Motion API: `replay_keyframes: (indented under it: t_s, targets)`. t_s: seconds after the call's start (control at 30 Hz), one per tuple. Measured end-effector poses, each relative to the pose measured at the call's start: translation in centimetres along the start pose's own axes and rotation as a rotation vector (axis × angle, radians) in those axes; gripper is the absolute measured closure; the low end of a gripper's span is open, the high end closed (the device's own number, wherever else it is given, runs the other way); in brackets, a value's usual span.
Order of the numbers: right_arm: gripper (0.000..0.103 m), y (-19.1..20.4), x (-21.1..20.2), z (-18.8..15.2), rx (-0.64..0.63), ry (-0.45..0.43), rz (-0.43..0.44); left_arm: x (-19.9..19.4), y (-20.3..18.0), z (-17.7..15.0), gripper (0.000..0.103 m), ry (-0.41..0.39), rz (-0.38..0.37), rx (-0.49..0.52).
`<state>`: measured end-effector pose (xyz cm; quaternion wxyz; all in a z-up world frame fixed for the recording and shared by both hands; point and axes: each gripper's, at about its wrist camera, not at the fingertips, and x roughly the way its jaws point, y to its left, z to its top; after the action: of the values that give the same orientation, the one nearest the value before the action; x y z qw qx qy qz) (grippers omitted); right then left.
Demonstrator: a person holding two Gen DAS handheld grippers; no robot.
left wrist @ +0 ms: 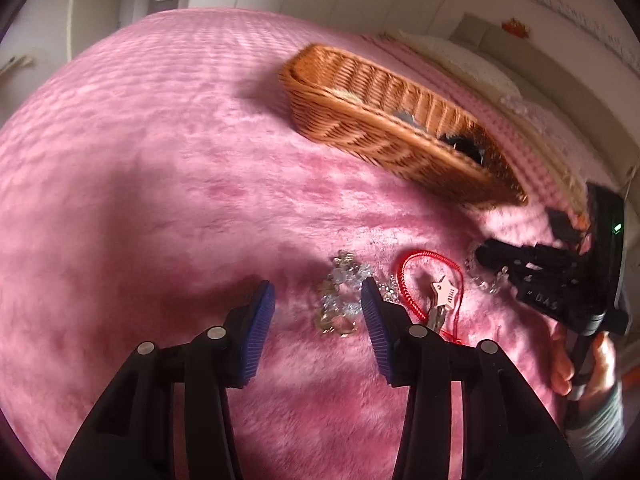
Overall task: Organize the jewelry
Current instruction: 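Grasp the clear bead bracelet with the right tool while the left tool grasps the silver chain charm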
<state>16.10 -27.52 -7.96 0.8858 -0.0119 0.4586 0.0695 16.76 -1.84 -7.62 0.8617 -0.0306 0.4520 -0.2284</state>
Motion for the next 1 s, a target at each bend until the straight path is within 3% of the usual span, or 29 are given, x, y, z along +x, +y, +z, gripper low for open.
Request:
replay_keyframes:
  t_s: [0.07,0.13,0.47,0.5,0.77,1.0]
  targets:
    - [0.091,0.4,-0.1,0.0,-0.022,-0.010,0.001,0.7,-0.6,0.2,0.070,0.014,0.037,0.031]
    - [0.097,0.8,-0.2,-0.1,-0.045,-0.020,-0.011,0.8,-1.0,0.2,0.093,0.016,0.045,0.052]
    - [0.097,1.7,-5.2,-0.6,-0.033,-0.118,-0.009,-2.1,-0.5,-0.8,0.097,-0.069,0.022,0.024]
    - [0.097,1.7,-5.9,-0.8,-0.024,-0.120,-0.003,-2.7,-0.4,-1.2,0.103,-0.076,0.013,0.015]
    - [0.097,0.2,-9.4,-4.8,0.125,-0.094,0.072,-5.7,-0.3,-4.8,0.103,-0.088,-0.033,-0.039]
    - [0.097,-1.5,-9.7,-8.7,0.249,-0.055,0.177,-7.6,-1.4,-8.5,0.103,-0.052,-0.045,0.009]
